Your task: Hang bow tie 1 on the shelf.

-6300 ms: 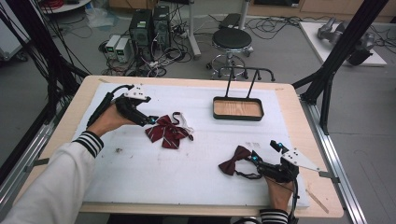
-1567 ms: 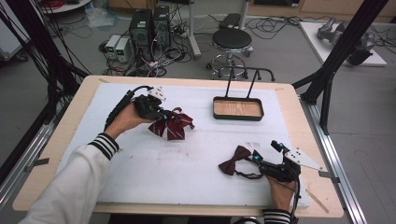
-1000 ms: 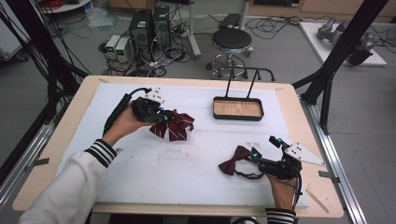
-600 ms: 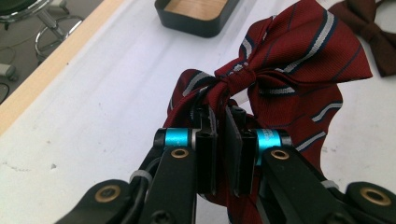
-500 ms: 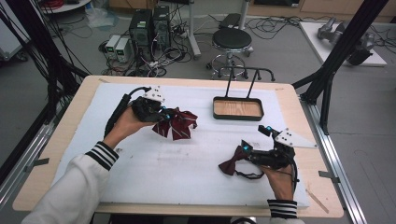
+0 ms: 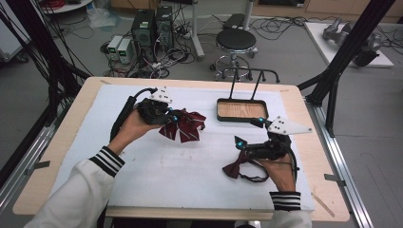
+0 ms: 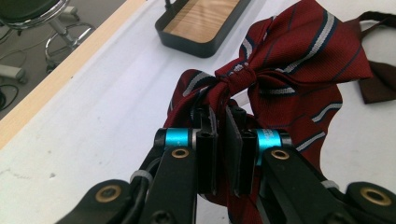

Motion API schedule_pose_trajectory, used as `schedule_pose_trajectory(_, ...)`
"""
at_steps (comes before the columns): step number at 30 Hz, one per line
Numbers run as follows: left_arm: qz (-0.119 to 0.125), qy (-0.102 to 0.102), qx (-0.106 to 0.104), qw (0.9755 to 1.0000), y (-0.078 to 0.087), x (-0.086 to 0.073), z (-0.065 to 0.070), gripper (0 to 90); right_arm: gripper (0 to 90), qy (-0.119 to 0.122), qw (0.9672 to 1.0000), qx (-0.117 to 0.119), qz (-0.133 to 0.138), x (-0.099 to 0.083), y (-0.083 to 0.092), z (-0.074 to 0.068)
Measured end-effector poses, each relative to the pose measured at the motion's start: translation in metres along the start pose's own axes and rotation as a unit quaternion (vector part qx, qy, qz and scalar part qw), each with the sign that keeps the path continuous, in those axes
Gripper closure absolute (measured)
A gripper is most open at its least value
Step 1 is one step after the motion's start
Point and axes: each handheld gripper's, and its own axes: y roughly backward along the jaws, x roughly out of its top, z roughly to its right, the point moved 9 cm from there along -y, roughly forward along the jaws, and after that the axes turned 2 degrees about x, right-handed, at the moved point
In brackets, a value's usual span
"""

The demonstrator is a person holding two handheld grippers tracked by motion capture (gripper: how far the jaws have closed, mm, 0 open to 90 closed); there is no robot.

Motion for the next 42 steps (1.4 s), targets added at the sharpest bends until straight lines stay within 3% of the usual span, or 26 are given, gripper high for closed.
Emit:
schedule_pose_trajectory(10,0.005,0.004,-0.018,0.9998,-0.006,0.006,0.013,82.9,11.4,0.009,0.9988,0.042,-0.024,0.02,-0.022,-0.008)
schedule_pose_trajectory(13,0.006,0.007,-0.023,0.9997,-0.008,0.007,0.015,82.9,11.4,0.013,0.9972,0.064,-0.036,0.023,-0.031,-0.012)
schedule_pose_trajectory(24,0.017,0.018,-0.05,0.9985,-0.012,0.013,0.023,82.9,11.5,0.031,0.9903,0.104,-0.087,0.027,-0.062,-0.023)
schedule_pose_trajectory(32,0.024,0.021,-0.069,0.9971,-0.011,0.017,0.027,82.9,11.9,0.06,0.9855,0.117,-0.107,0.028,-0.075,-0.03)
schedule_pose_trajectory(42,0.017,0.017,-0.07,0.9972,-0.012,0.018,0.031,82.9,22.6,0.074,0.98,0.135,-0.126,0.025,-0.083,-0.039)
